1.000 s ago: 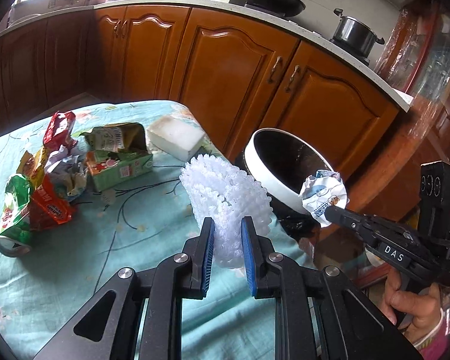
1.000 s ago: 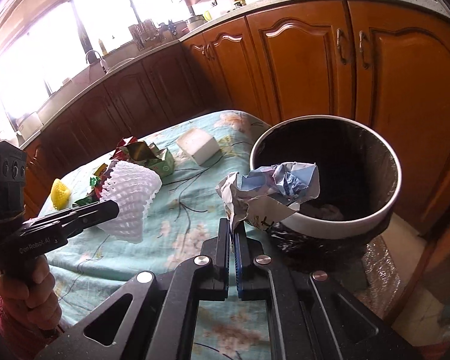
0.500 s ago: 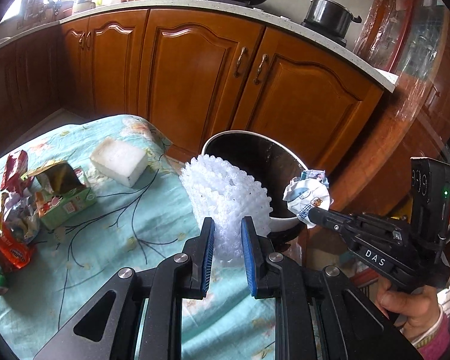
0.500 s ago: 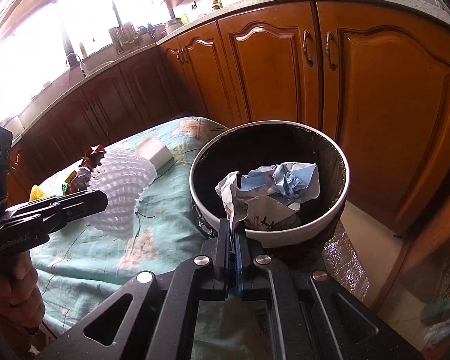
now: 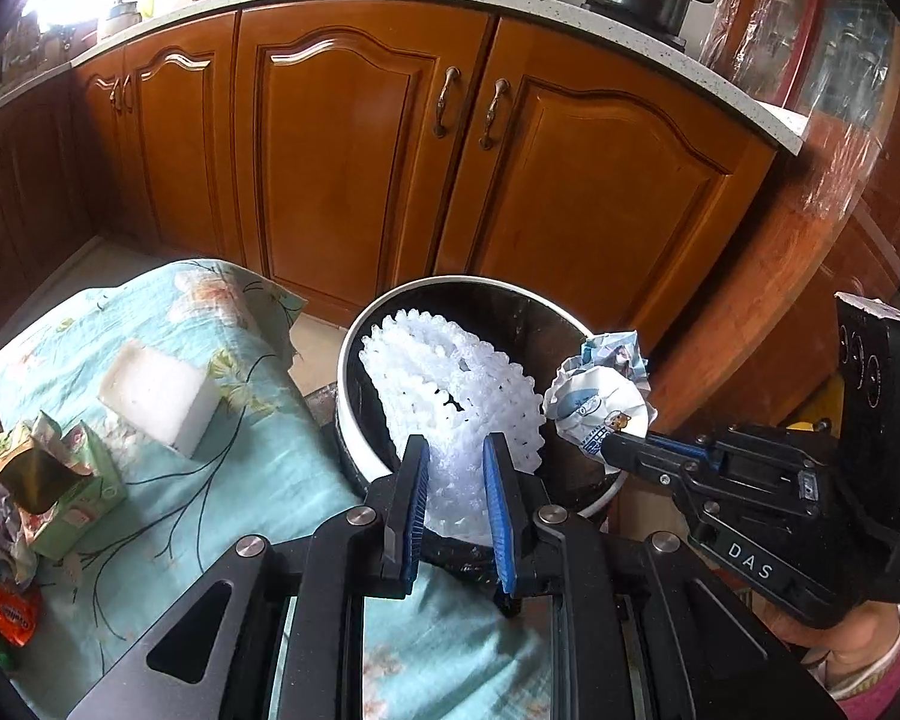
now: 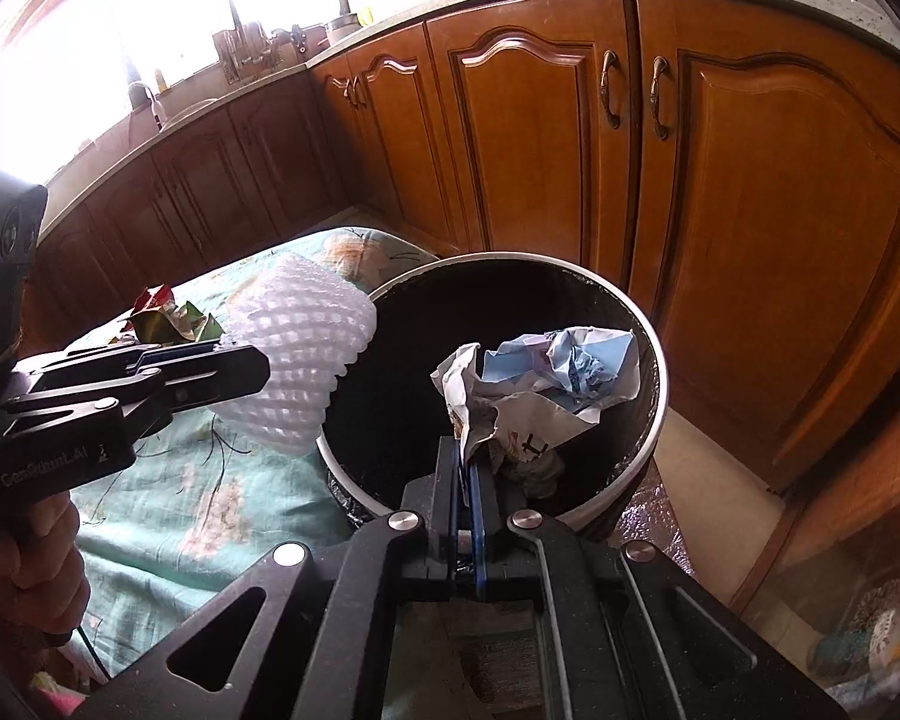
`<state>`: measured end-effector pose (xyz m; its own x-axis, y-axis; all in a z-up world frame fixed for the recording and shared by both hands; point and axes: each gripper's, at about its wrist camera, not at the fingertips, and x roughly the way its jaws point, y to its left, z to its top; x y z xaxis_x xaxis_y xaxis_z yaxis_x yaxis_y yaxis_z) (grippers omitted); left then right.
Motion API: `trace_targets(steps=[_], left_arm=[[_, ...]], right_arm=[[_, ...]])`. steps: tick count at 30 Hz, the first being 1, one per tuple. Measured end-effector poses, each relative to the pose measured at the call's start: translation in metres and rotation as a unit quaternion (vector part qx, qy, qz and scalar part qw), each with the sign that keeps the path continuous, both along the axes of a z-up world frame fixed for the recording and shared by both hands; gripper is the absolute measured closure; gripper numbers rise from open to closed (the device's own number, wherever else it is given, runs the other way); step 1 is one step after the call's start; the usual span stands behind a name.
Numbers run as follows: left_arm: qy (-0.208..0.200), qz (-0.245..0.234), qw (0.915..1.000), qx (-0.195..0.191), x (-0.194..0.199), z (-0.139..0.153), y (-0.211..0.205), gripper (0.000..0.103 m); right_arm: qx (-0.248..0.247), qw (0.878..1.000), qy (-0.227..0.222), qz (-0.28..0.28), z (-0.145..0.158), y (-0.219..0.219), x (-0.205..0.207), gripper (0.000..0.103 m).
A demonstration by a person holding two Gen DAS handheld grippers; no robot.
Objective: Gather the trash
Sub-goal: 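Move both tools over the bin and release the foam net and paper, then grasp the green soda can with the left tool while the right tool grasps a snack wrapper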
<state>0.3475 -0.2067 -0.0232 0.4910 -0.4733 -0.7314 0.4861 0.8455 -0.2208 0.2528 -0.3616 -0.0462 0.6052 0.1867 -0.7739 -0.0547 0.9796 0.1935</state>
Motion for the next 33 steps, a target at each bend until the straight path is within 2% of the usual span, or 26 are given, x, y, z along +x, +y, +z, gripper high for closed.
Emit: trace_targets(steps=[10, 13, 15, 16, 19, 22, 23, 25, 28, 33], left_arm=[[0.015, -0.003, 0.9997, 0.018, 0.026, -0.012, -0.025, 0.084], [0.022, -0.001, 0.9996, 0.019, 0.031, -0.014, -0.028, 0.072], [0.021, -0.001, 0.9996, 0.02, 0.033, -0.015, -0.031, 0.07], [0.019, 0.0, 0.9996, 0.022, 0.032, -0.015, -0.031, 0.068], [0.014, 0.006, 0.9997, 0.021, 0.028, -0.015, -0.027, 0.057], [0.02, 0.015, 0.9997, 0.004, 0.023, -0.016, -0.017, 0.049], [0.022, 0.019, 0.9996, -0.001, 0.021, -0.017, -0.013, 0.044], [0.023, 0.026, 0.9993, -0.011, 0.015, -0.017, -0.005, 0.043], [0.024, 0.039, 0.9986, -0.026, 0.002, -0.018, 0.012, 0.041], [0.024, 0.07, 0.9963, -0.043, -0.025, -0.02, 0.049, 0.04]], right_arm=[[-0.011, 0.999, 0.031, 0.018, -0.015, -0.007, 0.02, 0.1], [-0.011, 0.999, 0.04, 0.019, -0.02, -0.009, 0.023, 0.095], [-0.013, 0.999, 0.046, 0.014, -0.023, -0.009, 0.025, 0.093], [-0.01, 0.999, 0.048, 0.011, -0.024, -0.011, 0.026, 0.088], [0.003, 0.999, 0.044, -0.001, -0.021, -0.018, 0.024, 0.062], [0.011, 0.999, 0.029, -0.014, -0.015, -0.022, 0.017, 0.045], [0.015, 0.999, 0.024, -0.017, -0.014, -0.023, 0.014, 0.035], [0.021, 0.999, 0.016, -0.025, -0.013, -0.023, 0.009, 0.023], [0.036, 0.999, 0.007, -0.037, -0.012, -0.02, -0.004, 0.015], [0.072, 0.996, -0.009, -0.051, -0.01, -0.009, -0.023, 0.012]])
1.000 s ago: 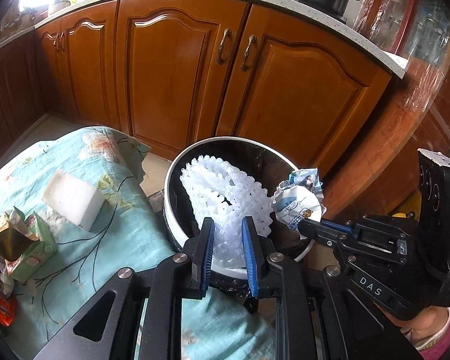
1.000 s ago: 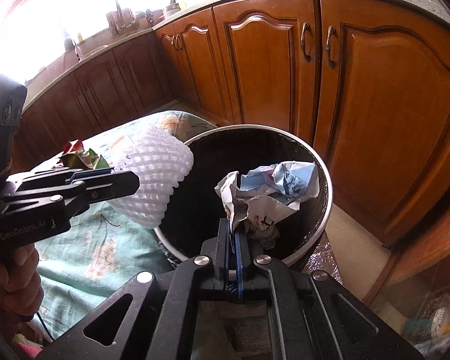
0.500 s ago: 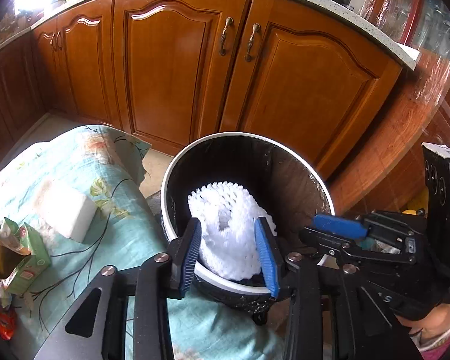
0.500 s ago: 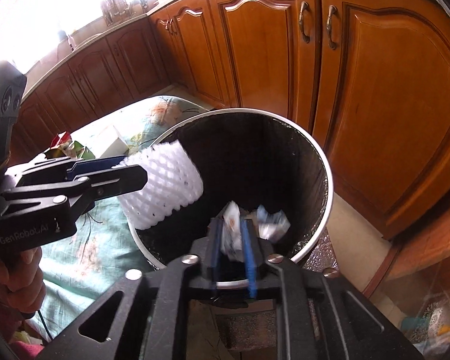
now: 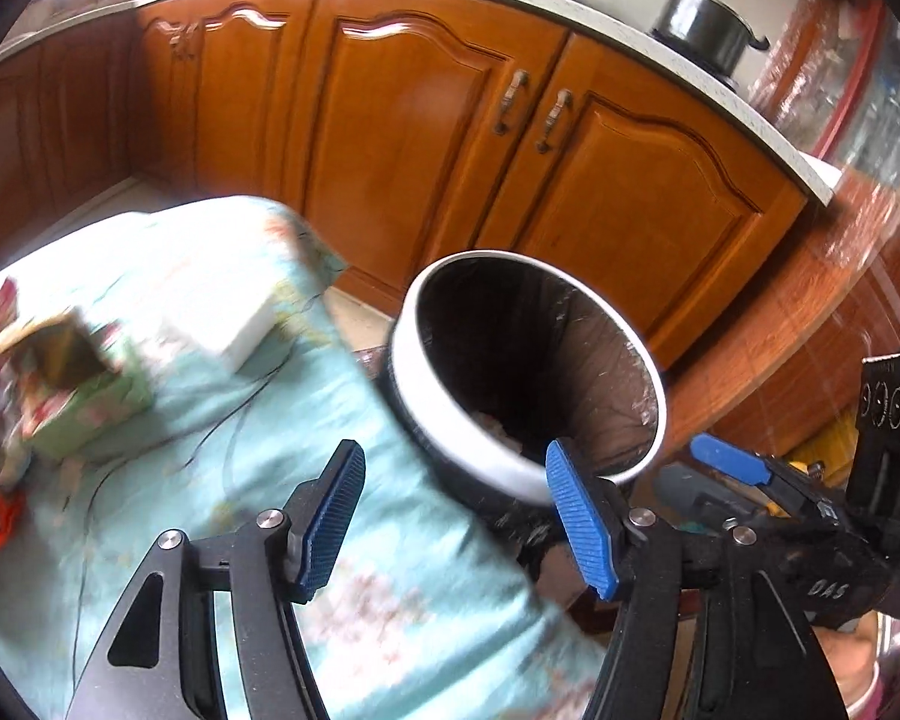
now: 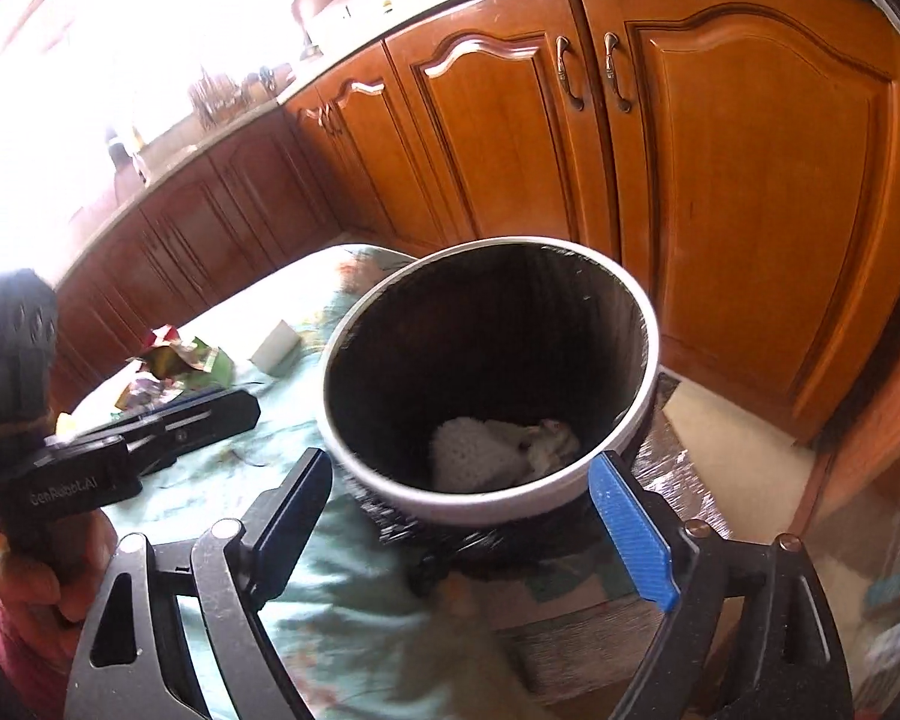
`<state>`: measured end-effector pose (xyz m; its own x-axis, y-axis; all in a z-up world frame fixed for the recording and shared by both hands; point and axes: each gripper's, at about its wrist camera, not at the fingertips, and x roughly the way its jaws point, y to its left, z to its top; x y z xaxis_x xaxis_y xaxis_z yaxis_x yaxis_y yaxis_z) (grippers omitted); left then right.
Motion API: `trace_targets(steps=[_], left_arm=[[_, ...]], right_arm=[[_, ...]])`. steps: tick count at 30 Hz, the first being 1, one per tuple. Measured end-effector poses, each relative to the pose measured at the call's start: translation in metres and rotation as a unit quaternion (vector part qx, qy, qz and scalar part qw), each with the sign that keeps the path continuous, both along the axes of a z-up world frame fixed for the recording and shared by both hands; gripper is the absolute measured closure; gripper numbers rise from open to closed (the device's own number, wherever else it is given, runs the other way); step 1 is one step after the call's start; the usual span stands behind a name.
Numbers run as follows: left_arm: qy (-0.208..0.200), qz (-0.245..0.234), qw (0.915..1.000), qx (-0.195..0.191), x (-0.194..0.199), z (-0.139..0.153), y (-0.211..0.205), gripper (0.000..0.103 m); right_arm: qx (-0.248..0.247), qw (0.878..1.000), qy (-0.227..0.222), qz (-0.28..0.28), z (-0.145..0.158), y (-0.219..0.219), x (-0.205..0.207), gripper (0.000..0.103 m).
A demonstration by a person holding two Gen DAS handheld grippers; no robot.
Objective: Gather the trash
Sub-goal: 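Grasp the green soda can with the left tool while the right tool grasps a snack wrapper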
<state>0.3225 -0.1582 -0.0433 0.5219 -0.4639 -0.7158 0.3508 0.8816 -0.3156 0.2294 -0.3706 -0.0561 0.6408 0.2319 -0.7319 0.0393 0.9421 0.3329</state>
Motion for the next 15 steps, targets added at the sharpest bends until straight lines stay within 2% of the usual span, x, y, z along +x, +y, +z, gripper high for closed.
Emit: trace_targets(steps=[7, 12, 15], left_arm=[[0.003, 0.05, 0.9987, -0.011, -0.039, 0.0, 0.058, 0.04], [-0.013, 0.08, 0.9967, 0.001, -0.068, 0.008, 0.095, 0.039], [-0.017, 0.099, 0.995, 0.004, -0.084, 0.013, 0.115, 0.039]], right_arm=[[0.041, 0.999, -0.021, 0.021, 0.005, 0.035, -0.012, 0.005], [0.051, 0.997, 0.007, 0.057, -0.002, 0.076, -0.007, 0.003], [0.039, 0.996, 0.023, 0.08, -0.004, 0.102, -0.004, 0.002]])
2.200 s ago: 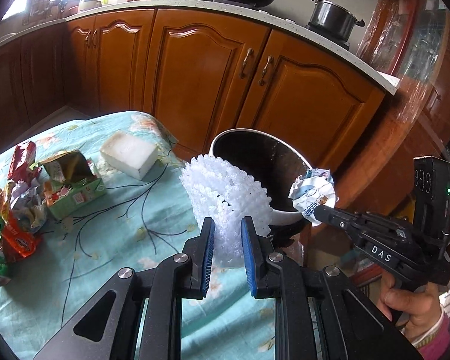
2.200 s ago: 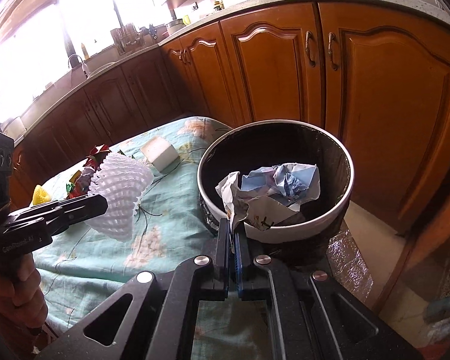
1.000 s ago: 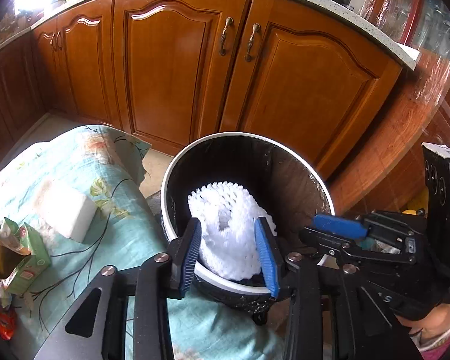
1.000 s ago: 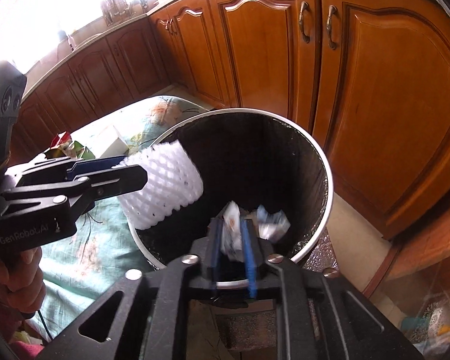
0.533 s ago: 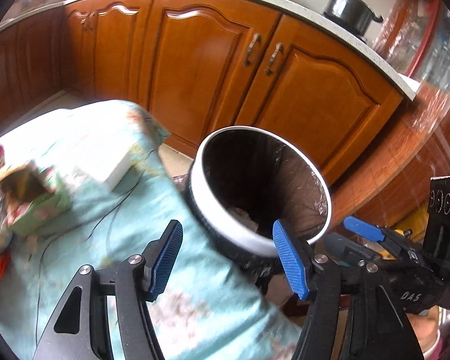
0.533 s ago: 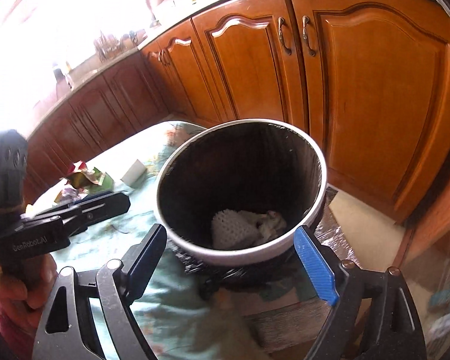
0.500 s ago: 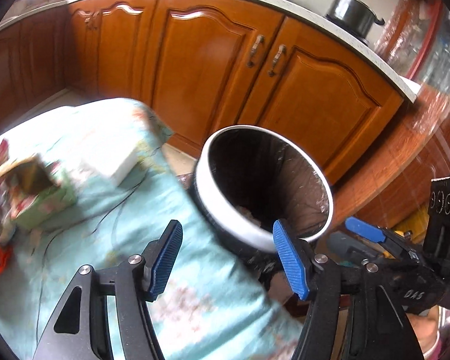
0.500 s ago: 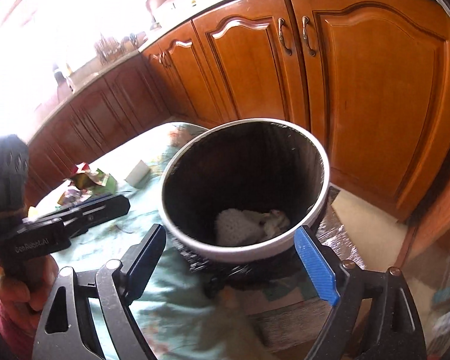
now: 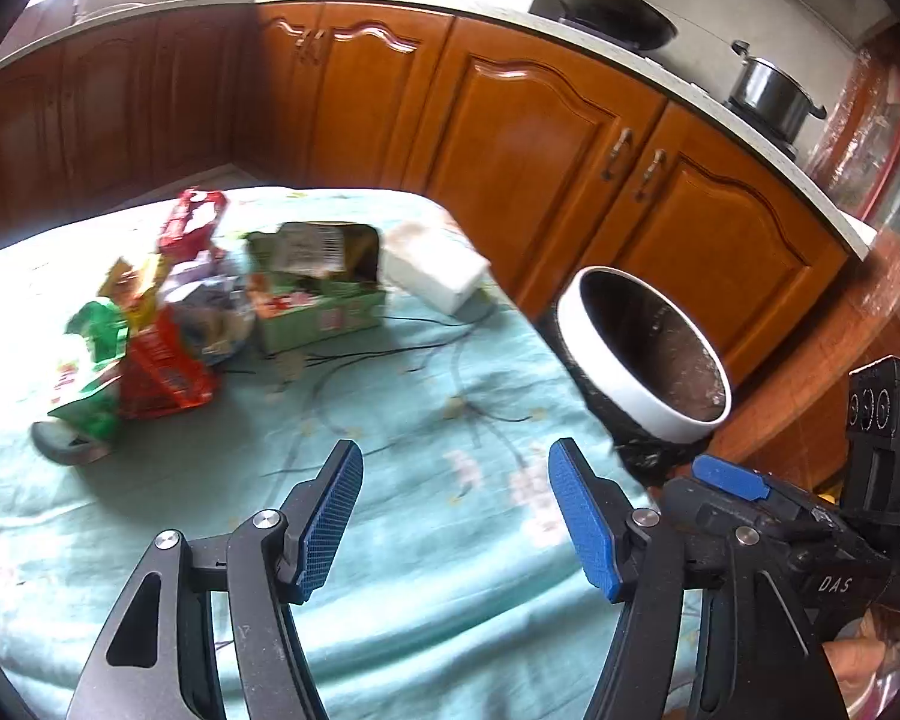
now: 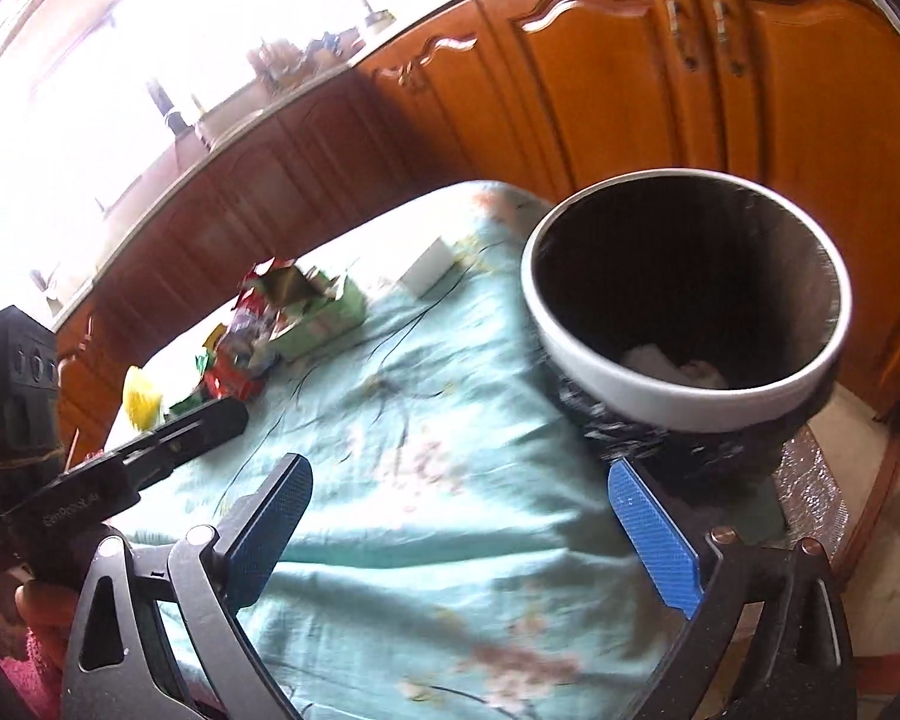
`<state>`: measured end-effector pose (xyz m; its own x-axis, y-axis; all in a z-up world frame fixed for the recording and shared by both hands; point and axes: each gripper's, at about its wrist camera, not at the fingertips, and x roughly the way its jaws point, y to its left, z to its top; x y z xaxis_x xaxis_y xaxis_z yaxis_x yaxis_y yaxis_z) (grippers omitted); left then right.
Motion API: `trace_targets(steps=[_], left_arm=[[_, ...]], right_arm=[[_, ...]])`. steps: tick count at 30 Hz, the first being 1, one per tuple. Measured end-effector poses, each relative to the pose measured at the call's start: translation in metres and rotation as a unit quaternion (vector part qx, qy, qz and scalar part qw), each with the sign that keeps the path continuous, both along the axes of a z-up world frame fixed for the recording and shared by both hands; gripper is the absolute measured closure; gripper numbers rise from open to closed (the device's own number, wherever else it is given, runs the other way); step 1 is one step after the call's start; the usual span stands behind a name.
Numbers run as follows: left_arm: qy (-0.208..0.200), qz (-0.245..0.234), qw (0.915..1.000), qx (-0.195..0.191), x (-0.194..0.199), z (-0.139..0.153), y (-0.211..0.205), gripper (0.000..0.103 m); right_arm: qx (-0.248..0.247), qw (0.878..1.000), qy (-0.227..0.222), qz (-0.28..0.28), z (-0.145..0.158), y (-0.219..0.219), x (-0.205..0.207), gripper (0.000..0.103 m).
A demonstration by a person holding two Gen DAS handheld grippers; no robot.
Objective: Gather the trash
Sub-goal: 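Grasp the green soda can with the left tool while the right tool grasps a snack wrapper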
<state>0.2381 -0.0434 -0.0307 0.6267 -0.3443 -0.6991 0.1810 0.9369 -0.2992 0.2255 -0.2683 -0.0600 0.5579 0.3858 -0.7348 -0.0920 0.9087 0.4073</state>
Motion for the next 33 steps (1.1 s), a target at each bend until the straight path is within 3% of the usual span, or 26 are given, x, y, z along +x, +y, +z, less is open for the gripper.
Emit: trace_targets(steps=[6, 9, 14, 19, 25, 33], left_arm=[[0.0, 0.04, 0.9992, -0.003, -0.024, 0.004, 0.039, 0.039], [0.001, 0.062, 0.9981, -0.002, -0.033, 0.006, 0.059, 0.039], [0.001, 0.099, 0.995, 0.0, -0.042, 0.008, 0.089, 0.039], [0.003, 0.131, 0.9913, 0.004, -0.047, 0.007, 0.114, 0.039], [0.01, 0.137, 0.9904, 0.013, -0.034, 0.006, 0.128, 0.039], [0.031, 0.123, 0.9918, 0.013, 0.004, -0.008, 0.135, 0.034]], right_arm=[[-0.023, 0.999, -0.018, 0.036, 0.008, 0.043, 0.002, 0.0], [-0.007, 0.998, -0.028, 0.062, 0.01, 0.055, 0.008, 0.0], [-0.012, 0.998, -0.022, 0.06, 0.004, 0.068, 0.022, 0.001], [0.005, 0.997, -0.042, 0.058, 0.003, 0.079, 0.03, 0.002], [0.032, 0.997, -0.021, 0.063, -0.004, 0.094, 0.056, 0.003], [0.02, 0.994, -0.064, 0.081, 0.01, 0.116, 0.09, 0.004]])
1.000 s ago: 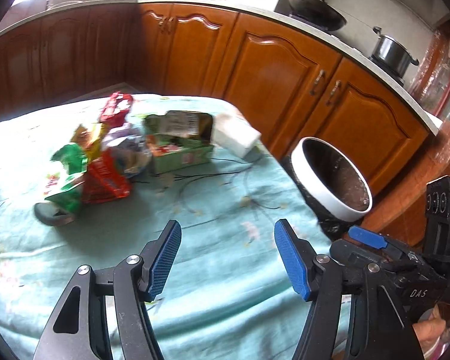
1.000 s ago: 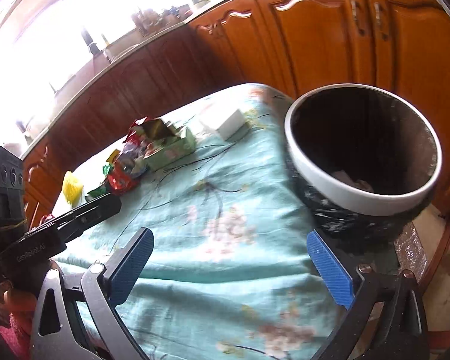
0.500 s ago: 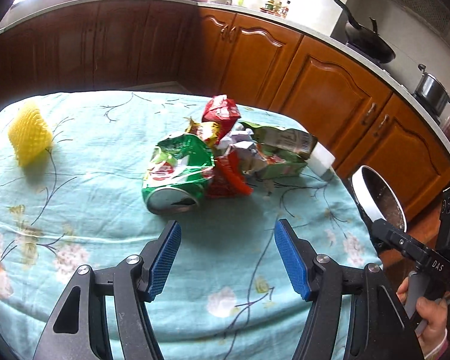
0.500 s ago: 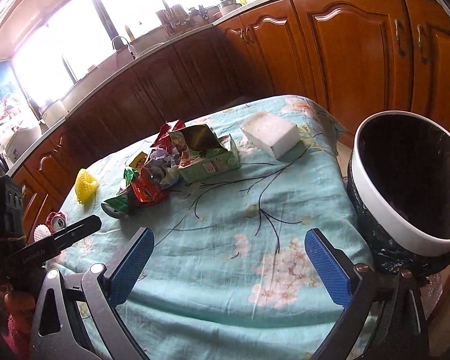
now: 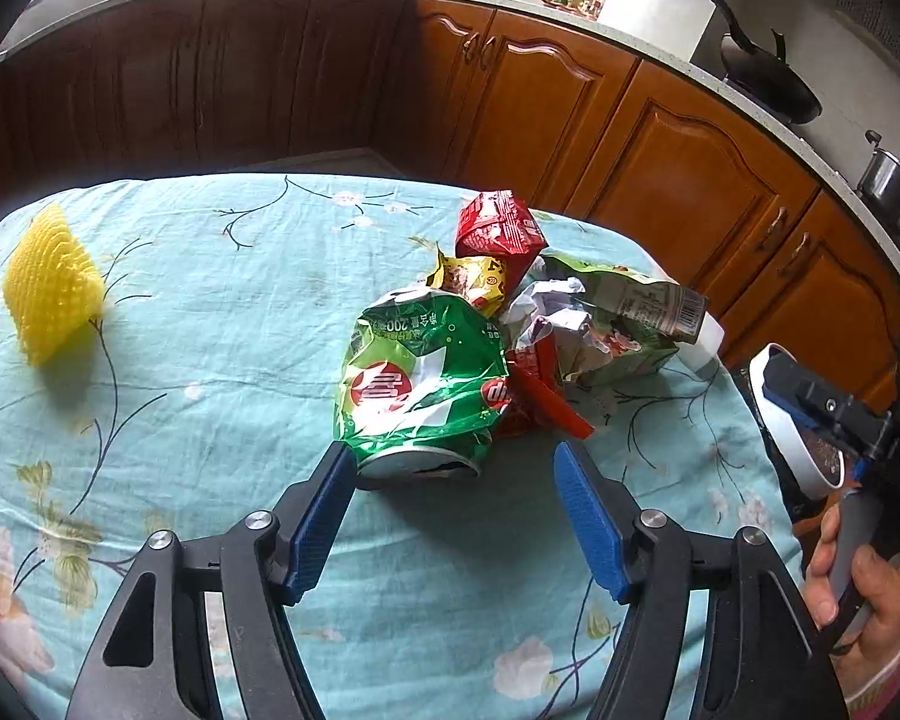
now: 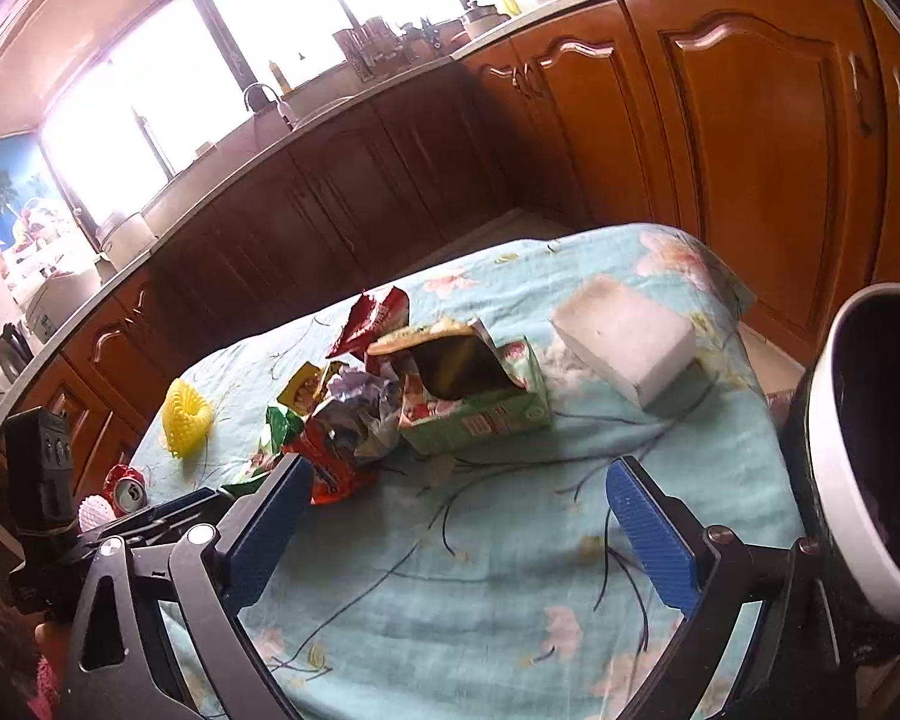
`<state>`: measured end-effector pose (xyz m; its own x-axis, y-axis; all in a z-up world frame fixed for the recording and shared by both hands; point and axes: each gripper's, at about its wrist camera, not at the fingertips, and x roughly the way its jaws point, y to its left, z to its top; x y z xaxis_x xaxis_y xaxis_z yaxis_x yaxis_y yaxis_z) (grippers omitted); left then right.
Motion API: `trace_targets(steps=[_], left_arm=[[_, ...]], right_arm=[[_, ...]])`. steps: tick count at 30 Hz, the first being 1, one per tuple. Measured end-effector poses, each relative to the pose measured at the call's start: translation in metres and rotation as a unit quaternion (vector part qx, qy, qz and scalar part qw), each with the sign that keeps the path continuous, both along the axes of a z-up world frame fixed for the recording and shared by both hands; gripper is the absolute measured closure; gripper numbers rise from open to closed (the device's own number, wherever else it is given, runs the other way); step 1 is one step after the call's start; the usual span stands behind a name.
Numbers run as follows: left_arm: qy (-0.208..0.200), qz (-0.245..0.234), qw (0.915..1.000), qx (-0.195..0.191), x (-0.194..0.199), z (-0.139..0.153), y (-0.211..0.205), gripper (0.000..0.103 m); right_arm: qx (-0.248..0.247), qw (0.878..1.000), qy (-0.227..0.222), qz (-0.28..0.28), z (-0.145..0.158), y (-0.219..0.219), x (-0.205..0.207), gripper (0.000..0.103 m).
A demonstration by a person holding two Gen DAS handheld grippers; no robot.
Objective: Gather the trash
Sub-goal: 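Grasp the green soda can with the left tool while the right tool grasps a snack wrapper, then carry the can and wrapper to the bin and open both tools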
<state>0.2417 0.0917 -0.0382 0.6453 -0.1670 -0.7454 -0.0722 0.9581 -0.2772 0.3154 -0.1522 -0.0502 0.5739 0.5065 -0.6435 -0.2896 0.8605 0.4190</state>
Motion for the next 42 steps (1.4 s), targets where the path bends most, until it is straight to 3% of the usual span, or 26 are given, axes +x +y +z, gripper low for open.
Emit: trace_targets(steps=[9, 10, 12, 14, 20, 32, 42], left_arm=[[0.025, -0.003, 0.9997, -0.003, 0.036, -0.018, 0.005, 0.03], [0.026, -0.002, 0.9997, -0.004, 0.039, -0.02, 0.006, 0.03], [0.027, -0.003, 0.9996, -0.006, 0.042, -0.021, 0.007, 0.03], [0.027, -0.002, 0.9996, -0.007, 0.043, -0.023, 0.008, 0.031], [0.019, -0.007, 0.9998, -0.005, 0.038, -0.024, 0.004, 0.037], [0.007, -0.053, 0.998, -0.033, -0.012, -0.015, -0.013, 0.037], [-0.016, -0.103, 0.9943, -0.021, -0.035, 0.001, -0.047, 0.038]], right_arm=[[-0.066, 0.996, -0.037, 0.055, 0.0, 0.041, 0.043, 0.005], [-0.072, 0.995, -0.037, 0.059, -0.002, 0.044, 0.045, 0.008], [-0.078, 0.994, -0.032, 0.068, -0.009, 0.049, 0.051, 0.028], [-0.081, 0.994, -0.018, 0.069, -0.014, 0.051, 0.054, 0.067], [-0.06, 0.997, -0.017, 0.049, -0.013, 0.035, 0.039, 0.068], [0.067, 0.998, -0.015, -0.006, 0.006, -0.041, -0.046, 0.069], [0.088, 0.995, 0.0, -0.047, -0.006, -0.081, -0.094, 0.069]])
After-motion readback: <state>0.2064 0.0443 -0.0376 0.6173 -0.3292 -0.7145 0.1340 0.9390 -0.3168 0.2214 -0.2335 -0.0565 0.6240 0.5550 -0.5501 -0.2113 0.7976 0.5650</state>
